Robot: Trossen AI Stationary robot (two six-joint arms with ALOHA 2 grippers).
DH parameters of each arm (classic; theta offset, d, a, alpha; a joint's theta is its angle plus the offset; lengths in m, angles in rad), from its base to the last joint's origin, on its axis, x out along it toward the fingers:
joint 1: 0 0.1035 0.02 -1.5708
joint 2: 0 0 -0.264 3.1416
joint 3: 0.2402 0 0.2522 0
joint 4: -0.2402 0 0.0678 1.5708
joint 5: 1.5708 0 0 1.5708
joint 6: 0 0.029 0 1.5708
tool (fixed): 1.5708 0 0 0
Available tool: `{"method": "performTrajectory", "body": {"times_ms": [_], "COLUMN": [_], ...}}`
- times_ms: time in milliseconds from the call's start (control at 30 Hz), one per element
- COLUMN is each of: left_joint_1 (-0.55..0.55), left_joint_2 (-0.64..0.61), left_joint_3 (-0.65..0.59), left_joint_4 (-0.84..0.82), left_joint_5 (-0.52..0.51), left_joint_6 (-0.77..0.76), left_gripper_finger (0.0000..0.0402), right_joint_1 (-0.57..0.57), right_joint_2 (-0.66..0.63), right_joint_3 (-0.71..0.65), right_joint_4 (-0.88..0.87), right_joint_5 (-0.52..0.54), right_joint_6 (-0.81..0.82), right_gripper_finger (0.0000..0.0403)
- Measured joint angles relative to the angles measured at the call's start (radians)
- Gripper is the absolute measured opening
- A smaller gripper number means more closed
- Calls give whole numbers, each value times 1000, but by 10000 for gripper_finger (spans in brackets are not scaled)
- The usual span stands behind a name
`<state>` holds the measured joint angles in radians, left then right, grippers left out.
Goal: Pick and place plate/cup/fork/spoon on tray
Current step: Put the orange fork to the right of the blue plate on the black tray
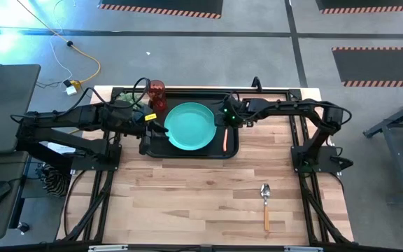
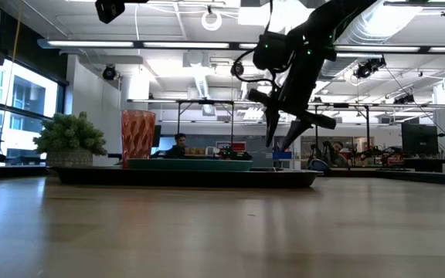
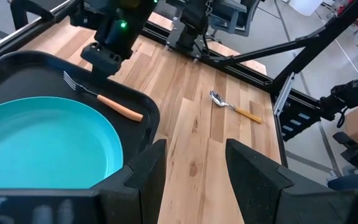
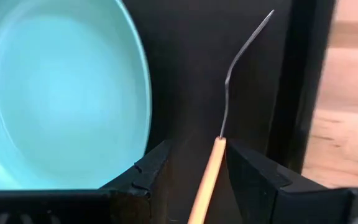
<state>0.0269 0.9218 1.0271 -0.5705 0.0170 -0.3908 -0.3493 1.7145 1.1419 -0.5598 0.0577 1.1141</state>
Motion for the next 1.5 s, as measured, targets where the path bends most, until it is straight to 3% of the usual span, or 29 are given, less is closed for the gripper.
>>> {"method": "performTrajectory", "body": {"times_ms": [733, 1500], "left_joint_1": [0, 0], "left_joint_2": [0, 0], "left_joint_3": [0, 0], "left_joint_4": [24, 52], "left_joint_5": [-32, -32], "left_joint_6": [0, 1], "left_gripper_finger": [156, 156], "right_joint_1": [25, 24], "right_joint_2": [13, 141], "right_joint_3": [0, 0], "right_joint_4": [-41, 0], "right_joint_5": [-32, -62], "right_joint_6": [3, 3], "right_gripper_finger": [138, 138]}}
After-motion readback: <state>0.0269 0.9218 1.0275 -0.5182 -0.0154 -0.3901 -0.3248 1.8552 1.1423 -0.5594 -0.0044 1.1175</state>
